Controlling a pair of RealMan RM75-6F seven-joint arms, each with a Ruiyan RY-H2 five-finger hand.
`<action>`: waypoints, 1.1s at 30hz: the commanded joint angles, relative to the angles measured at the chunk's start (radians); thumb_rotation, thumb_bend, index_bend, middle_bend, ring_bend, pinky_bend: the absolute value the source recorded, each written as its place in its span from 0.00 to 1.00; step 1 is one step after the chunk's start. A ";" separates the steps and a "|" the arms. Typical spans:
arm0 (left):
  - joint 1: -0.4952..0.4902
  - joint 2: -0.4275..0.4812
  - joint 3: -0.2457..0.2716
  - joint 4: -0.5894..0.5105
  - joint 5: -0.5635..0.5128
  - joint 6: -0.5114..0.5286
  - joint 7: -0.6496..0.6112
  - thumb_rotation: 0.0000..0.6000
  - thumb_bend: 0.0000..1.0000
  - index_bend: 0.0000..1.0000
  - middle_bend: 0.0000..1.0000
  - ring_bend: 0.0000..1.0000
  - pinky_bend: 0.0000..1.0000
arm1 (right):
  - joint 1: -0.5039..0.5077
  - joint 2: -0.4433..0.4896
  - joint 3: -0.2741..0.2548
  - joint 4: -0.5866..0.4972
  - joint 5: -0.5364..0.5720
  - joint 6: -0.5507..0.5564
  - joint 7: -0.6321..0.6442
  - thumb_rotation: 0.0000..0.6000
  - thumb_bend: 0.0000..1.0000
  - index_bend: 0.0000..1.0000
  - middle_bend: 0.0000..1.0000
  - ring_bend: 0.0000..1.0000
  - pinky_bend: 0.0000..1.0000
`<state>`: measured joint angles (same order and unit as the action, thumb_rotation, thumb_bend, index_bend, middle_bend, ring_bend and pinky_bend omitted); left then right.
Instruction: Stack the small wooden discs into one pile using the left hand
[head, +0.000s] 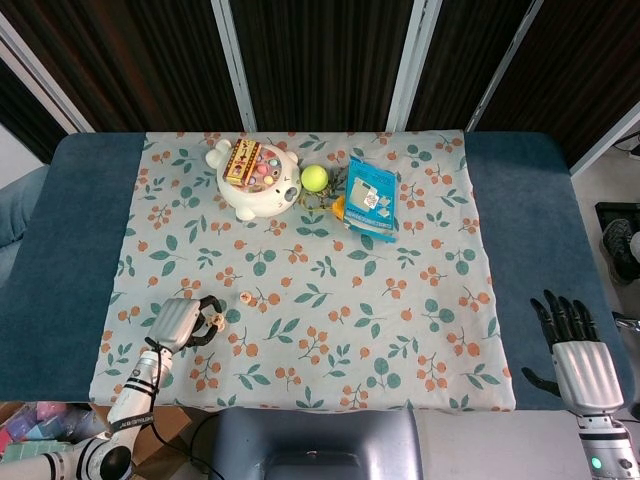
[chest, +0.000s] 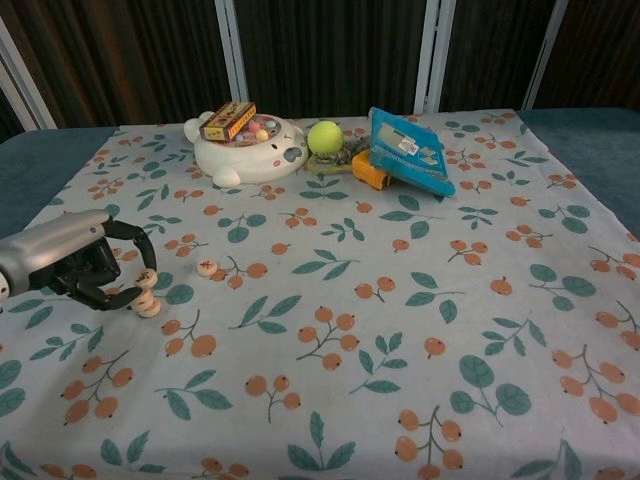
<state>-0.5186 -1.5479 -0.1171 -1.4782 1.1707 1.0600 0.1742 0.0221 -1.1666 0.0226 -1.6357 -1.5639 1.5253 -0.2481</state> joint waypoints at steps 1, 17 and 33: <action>0.002 0.001 0.001 0.003 0.003 0.000 -0.004 1.00 0.40 0.49 1.00 1.00 1.00 | 0.000 0.000 0.000 0.000 0.001 0.000 0.000 1.00 0.12 0.00 0.00 0.00 0.00; 0.006 0.007 0.008 0.016 0.014 -0.014 -0.024 1.00 0.40 0.43 1.00 1.00 1.00 | -0.002 0.000 -0.001 -0.001 -0.001 0.002 0.000 1.00 0.12 0.00 0.00 0.00 0.00; 0.013 0.024 0.004 -0.011 0.048 0.010 -0.041 1.00 0.41 0.38 1.00 1.00 1.00 | -0.003 0.002 -0.003 -0.001 -0.006 0.004 0.003 1.00 0.12 0.00 0.00 0.00 0.00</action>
<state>-0.5061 -1.5247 -0.1126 -1.4887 1.2186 1.0693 0.1338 0.0195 -1.1650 0.0193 -1.6372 -1.5697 1.5295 -0.2452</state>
